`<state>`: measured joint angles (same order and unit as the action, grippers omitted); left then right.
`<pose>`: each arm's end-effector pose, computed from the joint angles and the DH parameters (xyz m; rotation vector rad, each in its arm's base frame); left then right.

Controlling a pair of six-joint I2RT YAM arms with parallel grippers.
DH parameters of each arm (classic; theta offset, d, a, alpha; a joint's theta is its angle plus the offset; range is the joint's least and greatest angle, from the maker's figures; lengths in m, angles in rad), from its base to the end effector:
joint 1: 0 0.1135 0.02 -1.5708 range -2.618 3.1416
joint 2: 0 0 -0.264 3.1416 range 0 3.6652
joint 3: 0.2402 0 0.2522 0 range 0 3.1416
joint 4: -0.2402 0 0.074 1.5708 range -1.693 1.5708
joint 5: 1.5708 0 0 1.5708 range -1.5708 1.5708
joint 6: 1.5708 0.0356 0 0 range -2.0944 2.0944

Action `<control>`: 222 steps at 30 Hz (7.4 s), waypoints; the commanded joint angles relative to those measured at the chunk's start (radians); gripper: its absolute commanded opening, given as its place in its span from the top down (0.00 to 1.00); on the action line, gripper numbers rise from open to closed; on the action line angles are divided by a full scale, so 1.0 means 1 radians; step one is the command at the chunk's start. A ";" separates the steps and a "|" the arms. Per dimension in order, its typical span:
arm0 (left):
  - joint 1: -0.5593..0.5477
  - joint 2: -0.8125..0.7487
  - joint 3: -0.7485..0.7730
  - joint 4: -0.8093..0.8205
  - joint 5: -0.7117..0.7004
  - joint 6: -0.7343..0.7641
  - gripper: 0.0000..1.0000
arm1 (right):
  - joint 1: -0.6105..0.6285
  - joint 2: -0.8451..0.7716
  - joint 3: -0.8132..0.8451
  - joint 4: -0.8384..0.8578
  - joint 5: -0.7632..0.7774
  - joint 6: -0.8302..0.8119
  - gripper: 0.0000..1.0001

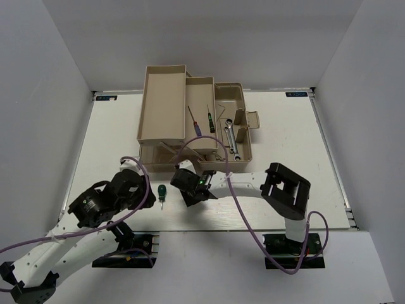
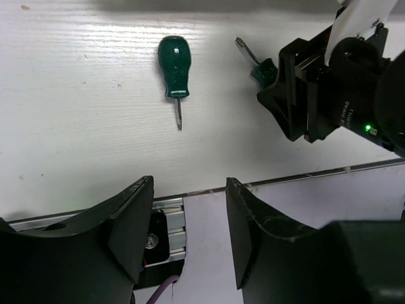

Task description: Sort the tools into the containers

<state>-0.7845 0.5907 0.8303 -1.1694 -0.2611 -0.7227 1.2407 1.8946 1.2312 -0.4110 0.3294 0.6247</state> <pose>0.0697 -0.0566 0.2901 -0.0314 2.4848 -0.3262 0.1358 0.3607 0.1655 -0.6771 2.4861 0.2692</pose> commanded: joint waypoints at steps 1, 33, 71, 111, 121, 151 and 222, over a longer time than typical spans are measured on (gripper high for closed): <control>0.005 -0.003 -0.028 0.054 0.037 -0.014 0.40 | 0.005 -0.041 -0.045 -0.006 -0.032 -0.062 0.77; 0.005 0.469 -0.214 0.493 -0.018 -0.090 0.24 | -0.302 -0.358 0.513 -0.160 -0.273 -0.863 1.00; 0.005 0.759 -0.168 0.600 -0.158 0.017 0.95 | -0.555 -0.147 0.653 -0.203 -0.547 -0.694 0.10; 0.228 0.922 0.814 0.522 -0.305 0.402 0.32 | -0.656 -0.284 0.318 -0.520 -1.069 -1.257 0.31; 0.240 0.783 0.887 0.447 -0.325 0.395 0.24 | -0.523 -0.310 0.251 -0.425 -1.073 -1.568 0.32; 0.272 0.012 0.126 -0.093 -0.268 -0.405 0.27 | -0.113 0.161 0.352 0.370 -0.356 -1.539 0.36; 0.507 0.707 0.085 0.859 0.250 -0.256 0.44 | -0.350 -0.488 0.134 0.308 -0.733 -0.997 0.97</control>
<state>-0.2901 1.2644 0.8574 -0.3660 -0.0746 -1.0050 0.8940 1.4967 1.3106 -0.2356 -0.3656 -0.3916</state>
